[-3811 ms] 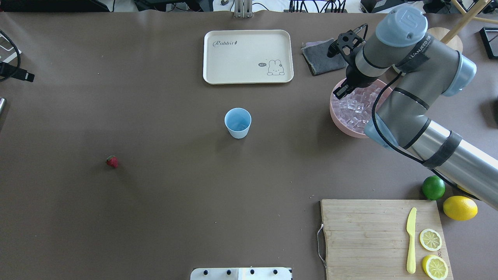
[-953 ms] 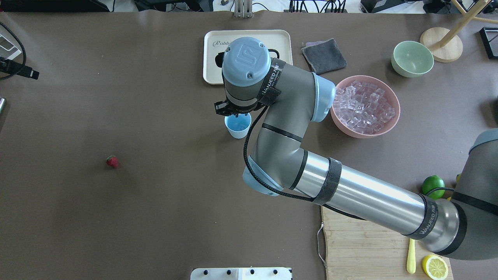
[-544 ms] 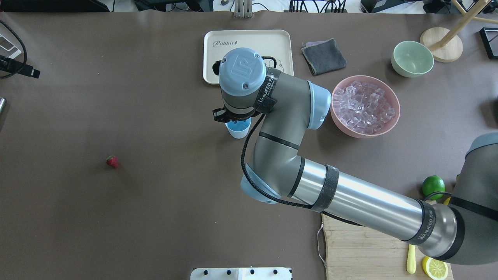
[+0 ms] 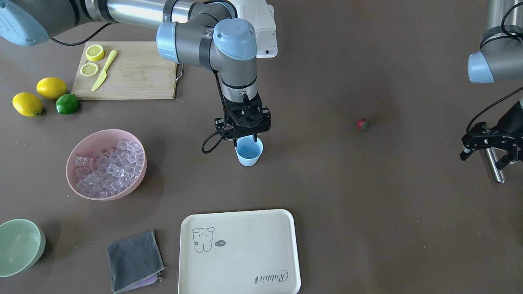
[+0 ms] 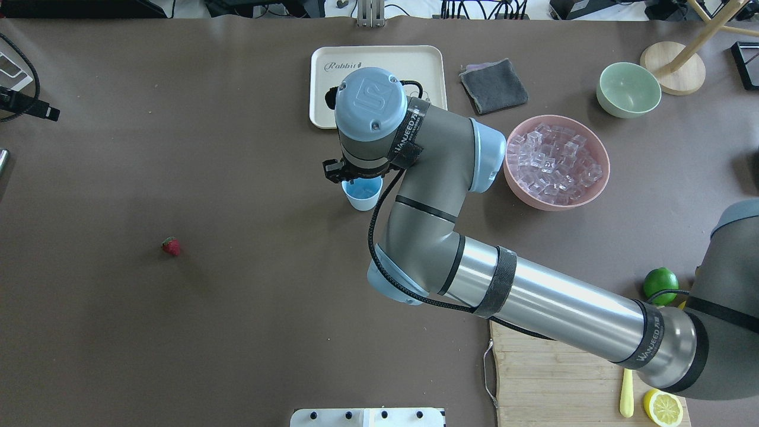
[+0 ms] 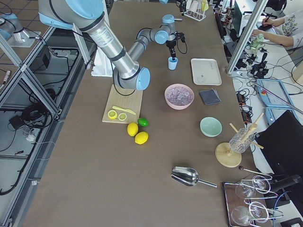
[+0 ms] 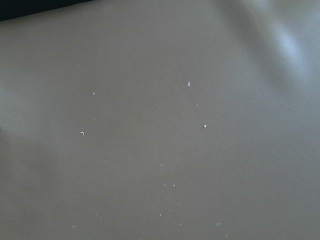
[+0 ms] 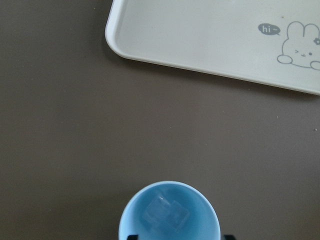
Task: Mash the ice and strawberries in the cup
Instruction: 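Open the right gripper to drop the ice cube into the blue cup, then move the right gripper back into the pink bowl and grasp an ice cube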
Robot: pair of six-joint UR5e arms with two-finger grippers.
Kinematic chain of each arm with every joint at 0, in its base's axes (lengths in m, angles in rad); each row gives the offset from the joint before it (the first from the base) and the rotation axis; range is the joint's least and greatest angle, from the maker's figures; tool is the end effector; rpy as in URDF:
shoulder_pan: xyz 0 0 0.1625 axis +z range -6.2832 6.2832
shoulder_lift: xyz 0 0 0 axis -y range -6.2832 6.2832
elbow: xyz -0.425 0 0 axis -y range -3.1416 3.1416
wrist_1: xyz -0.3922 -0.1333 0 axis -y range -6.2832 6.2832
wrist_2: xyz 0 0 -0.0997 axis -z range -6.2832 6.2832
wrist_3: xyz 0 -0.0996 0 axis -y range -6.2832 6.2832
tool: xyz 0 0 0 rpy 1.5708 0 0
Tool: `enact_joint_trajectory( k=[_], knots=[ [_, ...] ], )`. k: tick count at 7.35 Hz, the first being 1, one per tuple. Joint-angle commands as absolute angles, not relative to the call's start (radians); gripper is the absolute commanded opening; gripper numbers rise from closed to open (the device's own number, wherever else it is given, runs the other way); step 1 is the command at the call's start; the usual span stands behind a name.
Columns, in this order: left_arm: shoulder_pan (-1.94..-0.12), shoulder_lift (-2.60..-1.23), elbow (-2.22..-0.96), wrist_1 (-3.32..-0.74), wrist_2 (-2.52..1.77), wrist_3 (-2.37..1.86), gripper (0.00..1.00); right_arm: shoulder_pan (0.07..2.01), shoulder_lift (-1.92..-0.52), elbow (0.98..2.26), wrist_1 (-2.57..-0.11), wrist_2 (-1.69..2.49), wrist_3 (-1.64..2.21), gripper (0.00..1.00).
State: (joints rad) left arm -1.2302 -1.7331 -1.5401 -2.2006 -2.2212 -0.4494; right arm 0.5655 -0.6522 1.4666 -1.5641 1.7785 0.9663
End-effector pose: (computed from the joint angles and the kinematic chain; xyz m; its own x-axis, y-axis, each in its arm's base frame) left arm 0.1264 -0.5752 0.5190 0.6550 0.2977 -0.6945 0.0475 0.9011 0.4310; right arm -0.5696 -0.4951 0.1286 0.6990 -0.2151 0.6821 0.0004 0.9538 0.3004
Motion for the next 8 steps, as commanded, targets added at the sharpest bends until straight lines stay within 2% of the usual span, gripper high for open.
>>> enact_joint_trajectory(
  k=[1, 3, 5, 6, 8],
  knots=[
    [-1.23, -1.729, -1.54, -2.201, -2.221, -0.448, 0.98, 0.702, -0.676, 1.532, -1.584, 1.945, 0.945, 0.82],
    [-1.23, -1.73, -1.539, -2.201, -2.221, -0.448, 0.98, 0.846, -0.843, 1.653, -1.586, 2.081, 0.872, 0.81],
    [-1.229, -1.732, -1.54, -2.201, -2.221, -0.449, 0.98, 0.87, -1.025, 1.693, -1.569, 2.065, 0.608, 0.8],
    [-1.229, -1.732, -1.54, -2.201, -2.22, -0.449, 0.98, 0.874, -1.046, 1.698, -1.569, 2.062, 0.453, 0.73],
    [-1.223, -1.743, -1.523, -2.201, -2.22, -0.446, 0.98, 0.894, -1.109, 1.738, -1.569, 2.057, 0.25, 0.71]
  ],
)
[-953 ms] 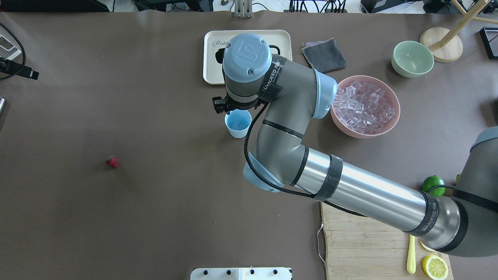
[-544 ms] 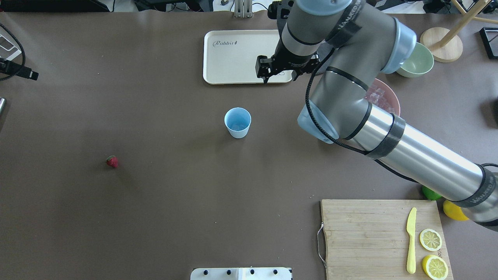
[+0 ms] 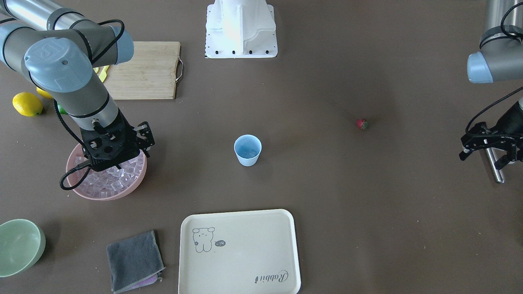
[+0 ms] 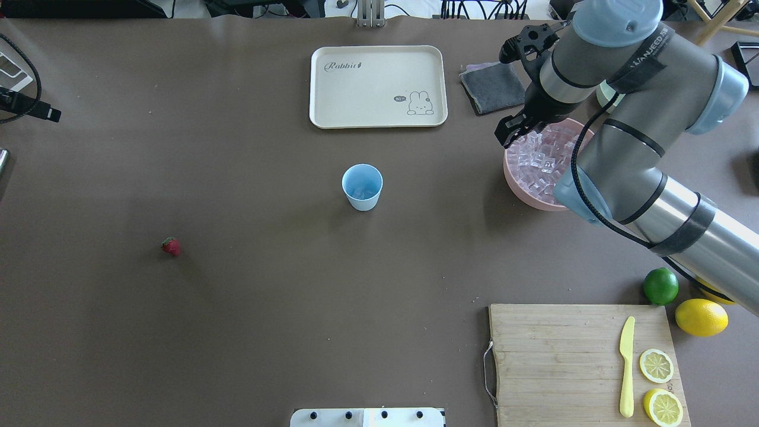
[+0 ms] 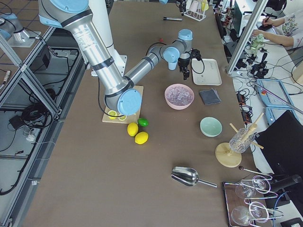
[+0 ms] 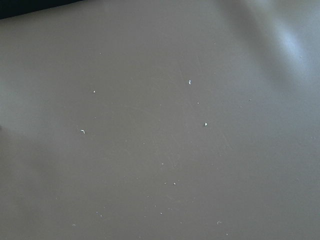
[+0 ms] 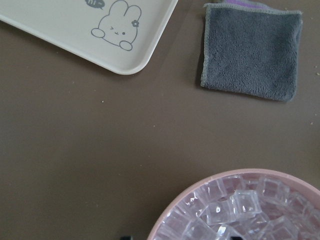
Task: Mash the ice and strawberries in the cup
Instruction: 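Move the right gripper back into the pink bowl and grasp an ice cube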
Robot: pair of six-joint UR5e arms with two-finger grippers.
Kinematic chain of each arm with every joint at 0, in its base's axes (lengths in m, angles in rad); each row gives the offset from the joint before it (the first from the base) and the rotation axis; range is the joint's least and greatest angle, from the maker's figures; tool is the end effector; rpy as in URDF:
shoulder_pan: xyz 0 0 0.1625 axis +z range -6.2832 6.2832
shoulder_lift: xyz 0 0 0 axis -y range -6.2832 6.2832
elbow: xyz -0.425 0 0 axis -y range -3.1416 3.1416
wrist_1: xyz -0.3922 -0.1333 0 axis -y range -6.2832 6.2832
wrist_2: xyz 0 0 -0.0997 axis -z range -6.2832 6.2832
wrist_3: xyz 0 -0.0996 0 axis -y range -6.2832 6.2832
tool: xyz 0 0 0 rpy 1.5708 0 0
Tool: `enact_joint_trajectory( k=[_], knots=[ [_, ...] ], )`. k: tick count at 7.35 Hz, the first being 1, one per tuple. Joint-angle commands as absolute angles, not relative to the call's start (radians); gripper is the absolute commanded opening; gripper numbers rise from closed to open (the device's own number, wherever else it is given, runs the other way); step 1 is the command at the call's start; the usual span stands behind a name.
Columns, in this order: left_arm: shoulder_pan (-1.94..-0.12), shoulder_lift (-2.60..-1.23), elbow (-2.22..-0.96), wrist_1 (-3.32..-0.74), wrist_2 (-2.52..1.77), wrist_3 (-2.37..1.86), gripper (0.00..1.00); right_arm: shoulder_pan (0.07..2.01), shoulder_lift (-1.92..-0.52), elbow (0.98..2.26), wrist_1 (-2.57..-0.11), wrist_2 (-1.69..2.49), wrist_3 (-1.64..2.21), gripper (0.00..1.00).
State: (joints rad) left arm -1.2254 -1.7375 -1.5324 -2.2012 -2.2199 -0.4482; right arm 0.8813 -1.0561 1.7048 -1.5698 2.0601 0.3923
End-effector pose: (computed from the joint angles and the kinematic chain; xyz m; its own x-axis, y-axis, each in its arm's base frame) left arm 0.1298 -0.5766 0.5204 0.6551 0.2998 -0.6935 0.0424 0.9019 0.4299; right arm -0.3495 -0.5599 0.3052 0.6558 -0.4867 0.5771 0.2768 0.8662 0.4159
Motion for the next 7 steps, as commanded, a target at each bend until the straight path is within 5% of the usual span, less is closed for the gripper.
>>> enact_joint_trajectory(
  k=[1, 4, 6, 7],
  knots=[
    [-1.223, -1.743, -1.528, -2.201, -2.22, -0.445, 0.98, 0.906, -1.15, 1.77, -1.568, 2.025, 0.088, 0.71],
    [-1.224, -1.738, -1.532, -2.201, -2.22, -0.445, 0.98, 0.867, -1.171, 1.786, -1.568, 1.979, 0.003, 0.72],
    [-1.223, -1.736, -1.528, -2.201, -2.22, -0.445, 0.98, 0.85, -1.17, 1.75, -1.568, 1.982, -0.008, 0.89],
    [-1.223, -1.733, -1.528, -2.203, -2.22, -0.443, 0.98, 0.847, -1.17, 1.752, -1.568, 1.983, -0.029, 0.89]
  ],
)
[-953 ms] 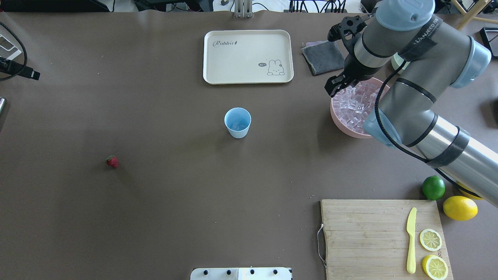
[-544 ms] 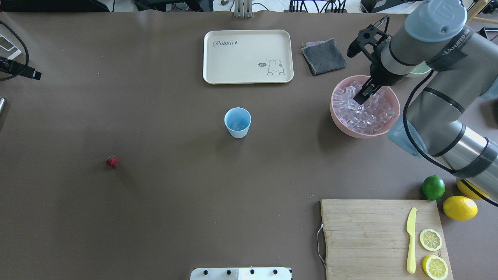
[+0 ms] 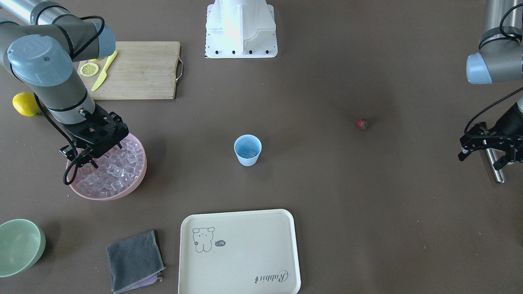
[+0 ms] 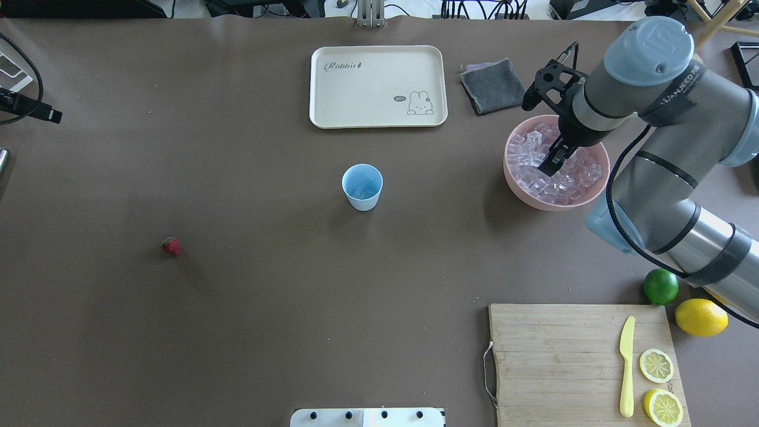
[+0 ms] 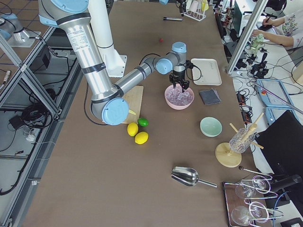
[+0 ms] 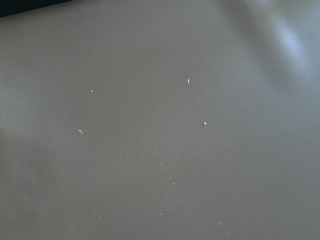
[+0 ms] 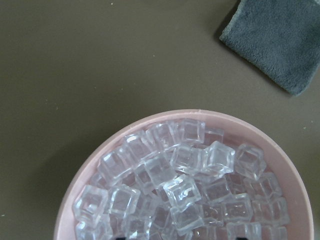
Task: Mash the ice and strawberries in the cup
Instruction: 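Move the right gripper back into the pink bowl and grasp an ice cube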
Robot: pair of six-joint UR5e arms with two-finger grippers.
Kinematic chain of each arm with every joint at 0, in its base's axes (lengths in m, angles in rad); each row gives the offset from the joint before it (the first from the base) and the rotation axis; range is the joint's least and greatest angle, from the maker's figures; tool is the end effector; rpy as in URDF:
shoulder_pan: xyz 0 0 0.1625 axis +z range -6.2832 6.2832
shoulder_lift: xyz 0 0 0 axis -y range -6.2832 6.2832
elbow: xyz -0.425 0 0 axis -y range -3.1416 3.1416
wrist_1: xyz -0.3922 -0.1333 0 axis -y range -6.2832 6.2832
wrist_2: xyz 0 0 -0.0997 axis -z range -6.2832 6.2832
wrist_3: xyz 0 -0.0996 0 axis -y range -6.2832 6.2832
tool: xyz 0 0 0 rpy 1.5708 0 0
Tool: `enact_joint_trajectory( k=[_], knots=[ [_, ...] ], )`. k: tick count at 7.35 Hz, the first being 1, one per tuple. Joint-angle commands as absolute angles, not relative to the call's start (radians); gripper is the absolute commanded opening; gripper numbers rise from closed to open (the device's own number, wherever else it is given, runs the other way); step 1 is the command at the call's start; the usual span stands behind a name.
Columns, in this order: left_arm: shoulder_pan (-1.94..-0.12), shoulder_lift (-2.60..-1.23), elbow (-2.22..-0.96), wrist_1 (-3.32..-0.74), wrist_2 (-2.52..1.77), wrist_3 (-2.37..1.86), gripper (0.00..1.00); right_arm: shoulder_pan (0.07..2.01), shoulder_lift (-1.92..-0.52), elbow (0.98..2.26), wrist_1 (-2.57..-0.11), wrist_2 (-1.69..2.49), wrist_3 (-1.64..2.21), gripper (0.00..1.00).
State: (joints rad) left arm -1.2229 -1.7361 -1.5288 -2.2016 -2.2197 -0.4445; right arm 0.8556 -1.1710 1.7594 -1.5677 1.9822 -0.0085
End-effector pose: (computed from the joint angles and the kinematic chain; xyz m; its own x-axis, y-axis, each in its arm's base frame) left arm 0.1311 -0.5760 0.5231 0.6557 0.3017 -0.6921 0.0371 0.9027 0.4287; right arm -0.3395 -0.5334 0.3565 0.5411 -0.7747 0.3272 0.5490 0.6201 0.5604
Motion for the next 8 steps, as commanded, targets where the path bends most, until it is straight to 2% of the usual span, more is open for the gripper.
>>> enact_joint_trajectory(
  k=[1, 3, 4, 5, 6, 8],
  knots=[
    [-1.223, -1.732, -1.528, -2.209, -2.22, -0.445, 0.98, 0.847, -1.172, 1.731, -1.566, 1.98, -0.096, 0.89],
    [-1.223, -1.729, -1.525, -2.215, -2.22, -0.443, 0.98, 0.851, -1.186, 1.659, -1.418, 1.98, -0.106, 0.89],
    [-1.223, -1.729, -1.525, -2.215, -2.22, -0.445, 0.98, 0.848, -1.18, 1.637, -1.398, 1.98, -0.097, 0.79],
    [-1.223, -1.729, -1.525, -2.215, -2.22, -0.443, 0.98, 0.848, -1.178, 1.629, -1.397, 1.979, -0.097, 0.78],
    [-1.223, -1.729, -1.525, -2.215, -2.218, -0.443, 0.98, 0.847, -1.175, 1.625, -1.397, 1.977, -0.097, 0.67],
    [-1.223, -1.73, -1.523, -2.215, -2.2, -0.445, 0.98, 0.848, -1.184, 1.621, -1.396, 1.977, -0.101, 0.65]
  ],
)
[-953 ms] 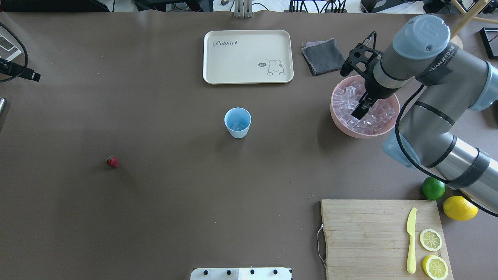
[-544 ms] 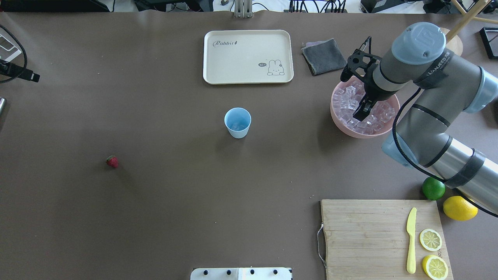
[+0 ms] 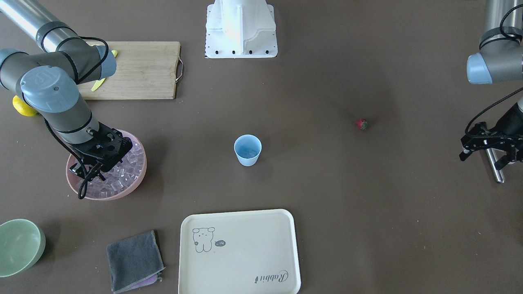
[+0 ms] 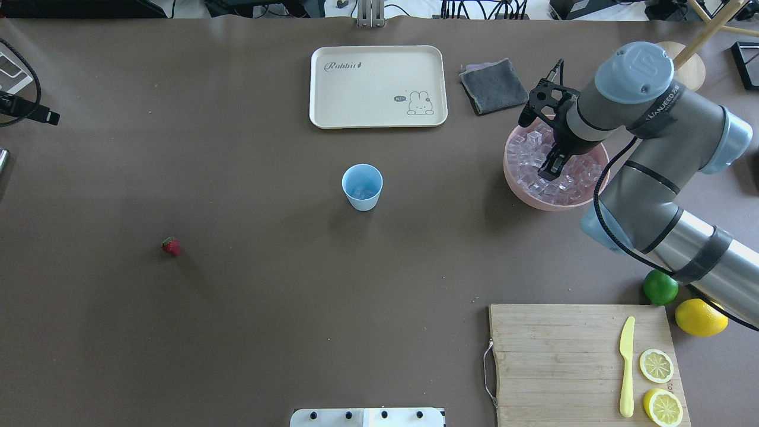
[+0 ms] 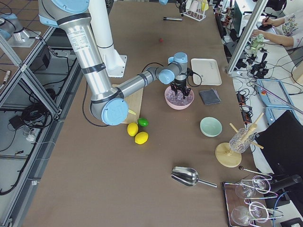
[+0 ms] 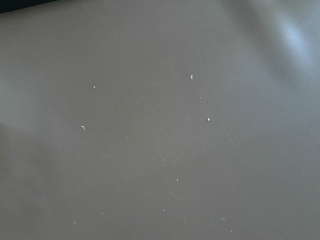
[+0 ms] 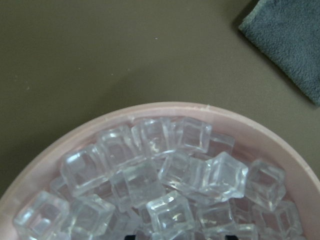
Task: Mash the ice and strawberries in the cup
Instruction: 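Move the right gripper back into the pink bowl and grasp an ice cube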
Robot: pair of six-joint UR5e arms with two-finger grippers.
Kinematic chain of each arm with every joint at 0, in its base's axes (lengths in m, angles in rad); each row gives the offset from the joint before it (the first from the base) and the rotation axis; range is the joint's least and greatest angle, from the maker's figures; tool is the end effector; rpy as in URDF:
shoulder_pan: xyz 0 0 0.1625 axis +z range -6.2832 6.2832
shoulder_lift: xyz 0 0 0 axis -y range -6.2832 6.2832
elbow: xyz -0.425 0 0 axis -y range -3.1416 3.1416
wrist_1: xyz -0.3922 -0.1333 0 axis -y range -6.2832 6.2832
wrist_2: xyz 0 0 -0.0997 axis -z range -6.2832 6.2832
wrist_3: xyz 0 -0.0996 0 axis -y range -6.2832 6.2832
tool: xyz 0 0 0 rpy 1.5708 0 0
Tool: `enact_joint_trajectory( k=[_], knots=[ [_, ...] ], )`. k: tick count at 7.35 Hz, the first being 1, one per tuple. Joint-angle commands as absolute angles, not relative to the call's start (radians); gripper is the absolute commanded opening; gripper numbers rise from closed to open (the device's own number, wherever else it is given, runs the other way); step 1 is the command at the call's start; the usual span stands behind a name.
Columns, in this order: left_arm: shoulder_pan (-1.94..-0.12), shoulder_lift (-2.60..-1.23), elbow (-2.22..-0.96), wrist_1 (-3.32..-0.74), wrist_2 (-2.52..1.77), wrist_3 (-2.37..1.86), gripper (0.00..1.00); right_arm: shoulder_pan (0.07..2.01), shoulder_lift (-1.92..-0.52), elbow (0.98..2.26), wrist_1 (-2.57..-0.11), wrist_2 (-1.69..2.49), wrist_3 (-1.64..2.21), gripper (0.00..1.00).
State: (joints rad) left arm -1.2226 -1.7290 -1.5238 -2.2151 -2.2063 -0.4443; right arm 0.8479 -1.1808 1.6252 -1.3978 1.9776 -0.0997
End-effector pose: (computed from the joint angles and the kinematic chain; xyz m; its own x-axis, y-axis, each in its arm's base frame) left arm 0.1296 -0.5745 0.5287 0.6644 0.2993 -0.6848 0.0412 0.9003 0.4334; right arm -0.3596 -0.5495 0.4038 0.4808 -0.8363 0.2634 0.5902 0.5308 0.6082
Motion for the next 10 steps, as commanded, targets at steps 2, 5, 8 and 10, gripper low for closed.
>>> enact_joint_trajectory(
  k=[2, 5, 8, 10],
  knots=[
    [-1.223, -1.73, -1.522, -2.215, -2.2, -0.443, 0.98, 0.848, -1.186, 1.623, -1.396, 1.964, -0.1, 0.66],
    [-1.223, -1.733, -1.516, -2.215, -2.2, -0.443, 0.98, 0.835, -1.187, 1.623, -1.396, 1.935, -0.098, 0.67],
    [-1.223, -1.735, -1.519, -2.215, -2.2, -0.445, 0.98, 0.836, -1.186, 1.634, -1.396, 1.934, -0.094, 0.39],
    [-1.223, -1.736, -1.517, -2.215, -2.2, -0.446, 0.98, 0.836, -1.187, 1.634, -1.397, 1.933, -0.094, 0.2]
  ],
)
